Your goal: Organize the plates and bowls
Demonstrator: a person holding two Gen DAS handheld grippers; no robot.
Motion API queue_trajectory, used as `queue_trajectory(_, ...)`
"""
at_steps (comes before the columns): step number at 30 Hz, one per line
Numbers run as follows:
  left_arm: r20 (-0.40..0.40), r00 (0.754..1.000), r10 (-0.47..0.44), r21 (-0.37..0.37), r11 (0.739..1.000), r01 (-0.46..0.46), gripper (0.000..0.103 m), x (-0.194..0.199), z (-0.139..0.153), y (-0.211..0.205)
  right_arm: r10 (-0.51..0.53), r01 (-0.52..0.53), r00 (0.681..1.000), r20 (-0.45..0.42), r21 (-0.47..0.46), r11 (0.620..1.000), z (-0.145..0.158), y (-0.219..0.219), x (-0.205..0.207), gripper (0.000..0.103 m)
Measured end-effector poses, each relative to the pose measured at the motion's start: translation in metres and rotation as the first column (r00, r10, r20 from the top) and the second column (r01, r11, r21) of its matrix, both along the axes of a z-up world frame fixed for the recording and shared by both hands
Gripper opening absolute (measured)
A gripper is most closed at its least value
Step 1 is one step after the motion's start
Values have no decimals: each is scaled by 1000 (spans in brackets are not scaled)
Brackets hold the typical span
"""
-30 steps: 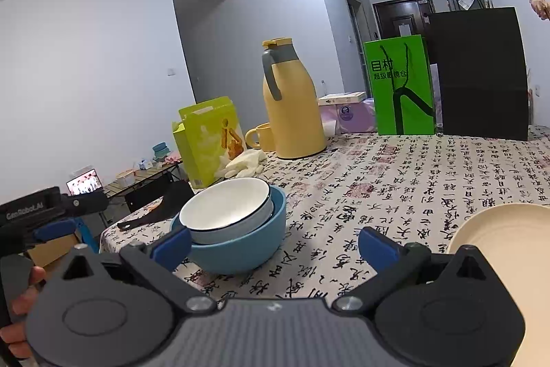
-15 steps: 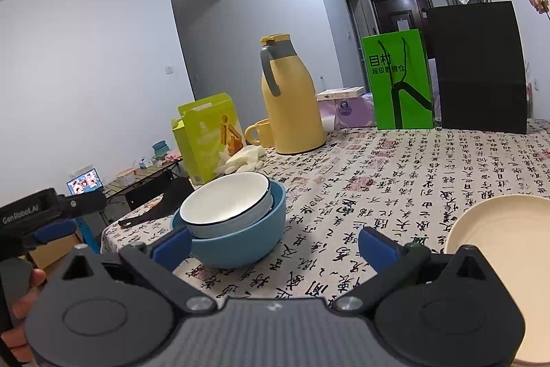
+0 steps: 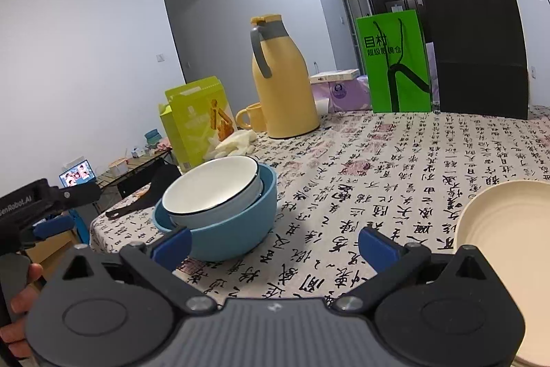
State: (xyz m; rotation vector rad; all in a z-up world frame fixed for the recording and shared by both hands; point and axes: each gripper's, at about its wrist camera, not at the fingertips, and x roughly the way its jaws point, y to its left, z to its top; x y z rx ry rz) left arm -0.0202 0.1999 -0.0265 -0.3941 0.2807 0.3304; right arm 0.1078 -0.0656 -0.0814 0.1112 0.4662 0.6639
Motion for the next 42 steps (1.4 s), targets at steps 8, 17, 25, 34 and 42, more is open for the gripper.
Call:
queue_trajectory(8,-13,1000,-16,-42,999,16,103,21,-8,16,0,0,999,-42,-7,1000,-3,14,25,103)
queue_trajectory(17,-15,999,-46,-66,997,45,103,51,-10,32,12,-12,995,-97,-6,1000,0,36,57,103)
queue_trajectory(25,-45,997,-66,-103,993,61,103,82,-16,46,41,-41,984,-175,0,999,1,58,83,103)
queue_trajectory(34,-76,994,-77,-124,990,67,103,101,-19,54,74,-75,968,-239,5,997,1,82,103,103)
queue_trajectory(42,-159,984,-80,-188,981,49,103,115,-26,63,86,-91,949,-302,-4,996,-8,94,116,103)
